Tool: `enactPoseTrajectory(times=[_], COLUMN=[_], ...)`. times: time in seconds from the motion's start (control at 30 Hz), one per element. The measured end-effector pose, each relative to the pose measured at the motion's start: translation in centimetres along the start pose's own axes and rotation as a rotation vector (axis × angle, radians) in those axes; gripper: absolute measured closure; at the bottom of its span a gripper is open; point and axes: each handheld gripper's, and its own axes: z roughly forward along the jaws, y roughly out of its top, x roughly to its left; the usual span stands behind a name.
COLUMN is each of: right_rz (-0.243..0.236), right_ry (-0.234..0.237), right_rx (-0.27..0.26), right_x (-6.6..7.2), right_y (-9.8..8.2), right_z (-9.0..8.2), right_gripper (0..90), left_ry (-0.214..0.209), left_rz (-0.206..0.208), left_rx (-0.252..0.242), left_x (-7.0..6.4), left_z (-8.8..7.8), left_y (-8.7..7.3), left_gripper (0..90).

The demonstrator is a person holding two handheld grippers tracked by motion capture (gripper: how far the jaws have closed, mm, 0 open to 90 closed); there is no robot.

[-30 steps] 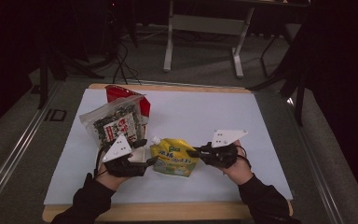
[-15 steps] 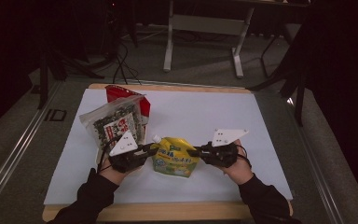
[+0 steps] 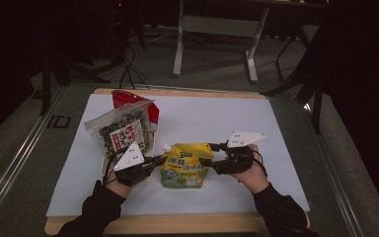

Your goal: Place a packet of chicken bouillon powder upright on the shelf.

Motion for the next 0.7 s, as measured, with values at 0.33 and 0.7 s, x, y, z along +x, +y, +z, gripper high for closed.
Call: enactPoseTrajectory(times=[0.33, 0.7], right_rz=[0.005, -0.116], right_ry=[0.081, 0.112], right_rx=[0.044, 0.092], right_x=[-0.1, 1.1], right_y=[-0.3, 0.4], right_z=[0.9, 0.5], right_gripper=[62.9, 90.0], left_ry=[-0.012, -0.041], left_rz=[0.001, -0.048], left_rx=[-0.003, 0.003], left_x=[-0.1, 0.2], left_z=[-0.1, -0.3], left_y=[0.1, 0.0], left_gripper=[90.0, 87.4])
